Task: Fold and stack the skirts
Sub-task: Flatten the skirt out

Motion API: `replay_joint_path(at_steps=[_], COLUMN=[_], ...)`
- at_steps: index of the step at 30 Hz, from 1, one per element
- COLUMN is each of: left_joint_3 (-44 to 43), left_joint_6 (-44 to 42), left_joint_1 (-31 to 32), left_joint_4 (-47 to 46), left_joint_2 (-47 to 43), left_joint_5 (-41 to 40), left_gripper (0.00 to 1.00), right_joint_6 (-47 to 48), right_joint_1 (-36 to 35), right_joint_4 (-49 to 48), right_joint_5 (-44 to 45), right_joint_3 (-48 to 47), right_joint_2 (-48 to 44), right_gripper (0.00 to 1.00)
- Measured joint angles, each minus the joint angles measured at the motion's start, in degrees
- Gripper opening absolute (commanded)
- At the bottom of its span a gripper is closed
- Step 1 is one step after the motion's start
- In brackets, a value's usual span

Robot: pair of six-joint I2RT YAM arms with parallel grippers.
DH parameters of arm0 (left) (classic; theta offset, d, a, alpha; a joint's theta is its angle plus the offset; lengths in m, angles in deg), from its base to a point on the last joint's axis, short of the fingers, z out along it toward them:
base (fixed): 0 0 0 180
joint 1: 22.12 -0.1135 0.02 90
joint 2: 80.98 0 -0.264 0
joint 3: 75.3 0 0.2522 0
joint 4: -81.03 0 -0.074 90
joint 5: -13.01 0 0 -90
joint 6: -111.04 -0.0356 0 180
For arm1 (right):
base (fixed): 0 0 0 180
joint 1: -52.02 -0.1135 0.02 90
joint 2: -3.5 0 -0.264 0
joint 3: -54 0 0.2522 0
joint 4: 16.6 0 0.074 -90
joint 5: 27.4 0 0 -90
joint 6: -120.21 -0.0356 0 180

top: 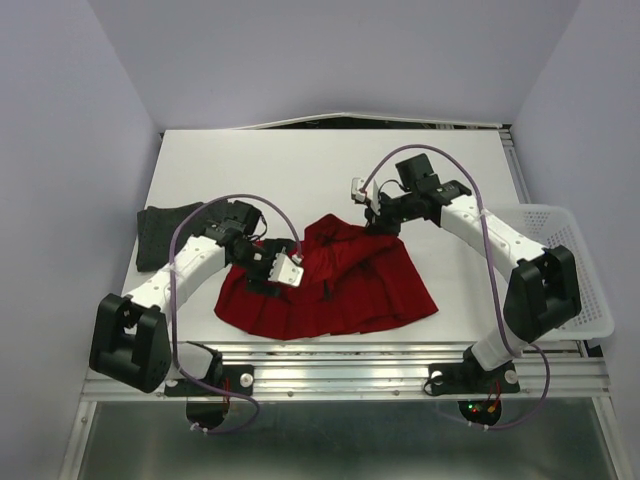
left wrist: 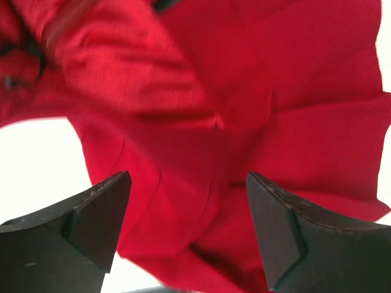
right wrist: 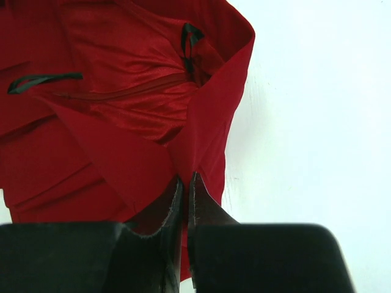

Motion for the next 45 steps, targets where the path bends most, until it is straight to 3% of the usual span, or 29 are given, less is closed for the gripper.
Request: replay_joint_path(at_steps=[7, 9, 15, 16, 17, 18, 20, 21, 26, 29, 30, 36, 40, 44, 45], left_joint_3=[4.35, 5.29, 5.84, 5.73, 5.51, 5.11, 3.04, 0.46, -11.91, -16.13, -16.9, -21.66, -27.87, -34.6, -36.63], left_joint_6=[2.05, 2.8, 7.85, 9.38, 10.49, 11.58, 14.56, 16.24, 21.81, 26.56, 28.28, 41.86, 50.18, 56.13, 56.94], left_joint_1=[4.37, 4.76, 5.27, 4.81, 4.57, 3.91, 0.79, -2.36, -11.23, -11.74, -11.76, -11.87, -11.87, -11.85, -11.85], left_joint_4=[-2.75, -3.34, -7.45, -8.11, -8.61, -8.74, -8.37, -8.28, -8.9, -8.57, -8.59, -10.49, -11.96, -13.9, -13.92], left_joint_2=[0.22, 0.22, 0.2, 0.2, 0.2, 0.2, 0.35, 0.76, 5.97, 10.64, 12.68, 25.77, 33.14, 36.74, 37.73], left_joint_5=[0.0, -0.22, -0.7, -0.66, -0.5, -0.31, 1.22, 2.27, 8.13, 10.6, 11.3, 12.2, 9.75, 6.1, 5.57], left_gripper=[0.89, 0.84, 0.48, 0.35, 0.29, 0.16, 0.04, 0.0, 0.0, 0.0, 0.0, 0.0, 0.0, 0.0, 0.0], right_joint_6=[-1.7, -1.9, -2.6, -3.04, -3.26, -3.69, -4.9, -5.95, -9.7, -13.29, -15.13, -24.96, -30.49, -32.74, -32.76], right_joint_1=[0.66, 0.87, 1.4, 1.81, 2.08, 3.04, 5.01, 7.21, 14.84, 15.74, 15.74, 15.85, 17.51, 20.15, 20.65], right_joint_4=[0.13, 0.17, 0.35, 0.33, 0.35, 0.35, 0.57, 1.01, 2.84, 5.22, 6.08, 4.09, 0.31, -3.65, -4.48], right_joint_5=[-0.68, -0.83, -1.05, -1.22, -1.36, -1.64, -2.45, -3.41, -9.92, -15.37, -17.25, -23.87, -22.73, -21.22, -21.03], right_joint_3=[0.0, 0.0, -0.09, -0.15, -0.22, -0.33, -0.79, -1.49, -3.91, -4.42, -4.39, -0.96, -0.48, -7.45, -8.48], right_joint_2=[0.0, 0.02, 0.04, 0.07, 0.07, 0.13, 0.28, 0.68, 2.73, 4.85, 6.14, 13.11, 13.92, 17.92, 18.47], right_gripper=[0.01, 0.01, 0.01, 0.01, 0.01, 0.01, 0.01, 0.01, 0.02, 0.52, 0.64, 0.85, 0.87, 0.88, 0.93])
